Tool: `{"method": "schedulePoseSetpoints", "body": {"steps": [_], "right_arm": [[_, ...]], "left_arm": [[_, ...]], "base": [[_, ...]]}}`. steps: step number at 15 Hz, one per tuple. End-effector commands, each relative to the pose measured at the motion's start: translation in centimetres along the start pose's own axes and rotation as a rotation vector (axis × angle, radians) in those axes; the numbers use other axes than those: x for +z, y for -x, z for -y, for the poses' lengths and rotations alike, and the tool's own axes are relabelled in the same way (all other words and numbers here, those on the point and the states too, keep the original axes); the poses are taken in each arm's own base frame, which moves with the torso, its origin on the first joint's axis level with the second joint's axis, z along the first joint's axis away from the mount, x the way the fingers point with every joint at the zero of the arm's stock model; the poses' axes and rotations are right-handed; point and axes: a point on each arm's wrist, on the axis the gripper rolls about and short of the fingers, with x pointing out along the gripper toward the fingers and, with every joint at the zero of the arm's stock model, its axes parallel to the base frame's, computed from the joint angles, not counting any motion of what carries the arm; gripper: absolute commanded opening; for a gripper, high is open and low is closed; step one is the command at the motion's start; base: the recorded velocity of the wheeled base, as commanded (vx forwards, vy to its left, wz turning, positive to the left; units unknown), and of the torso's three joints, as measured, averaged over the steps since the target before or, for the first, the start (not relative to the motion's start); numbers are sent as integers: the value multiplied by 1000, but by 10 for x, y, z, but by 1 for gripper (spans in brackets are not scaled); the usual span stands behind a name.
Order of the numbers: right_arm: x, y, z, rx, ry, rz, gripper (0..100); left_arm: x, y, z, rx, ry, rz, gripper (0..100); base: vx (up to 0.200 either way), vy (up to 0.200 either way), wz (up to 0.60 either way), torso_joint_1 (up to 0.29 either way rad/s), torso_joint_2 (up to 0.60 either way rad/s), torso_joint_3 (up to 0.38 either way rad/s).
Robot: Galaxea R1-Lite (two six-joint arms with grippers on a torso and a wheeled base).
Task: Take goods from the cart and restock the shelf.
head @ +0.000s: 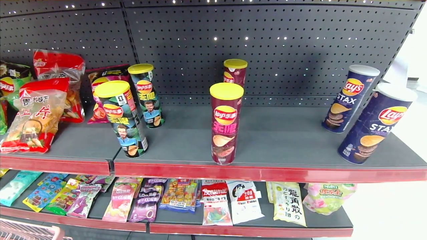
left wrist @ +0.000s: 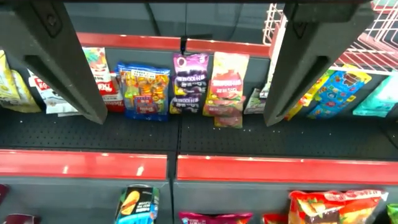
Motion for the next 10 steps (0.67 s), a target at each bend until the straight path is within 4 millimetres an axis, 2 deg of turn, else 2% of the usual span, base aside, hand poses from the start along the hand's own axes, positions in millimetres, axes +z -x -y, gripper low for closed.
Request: {"method": "schedulePoseSetpoints", "body": {"steps": [1,6,10], "right_arm": [[0,0,0,1,0,-1,100],[0,0,0,1,0,-1,100],[0,0,0,1,0,-1,100]], "left_arm": [[0,0,0,2,0,0,100],[0,0,0,2,0,0,100],[0,0,0,2,-2,0,100]], "base": [[0,0,0,0,0,0],[0,0,0,0,0,0],[0,200,0,3,1,4]]}}
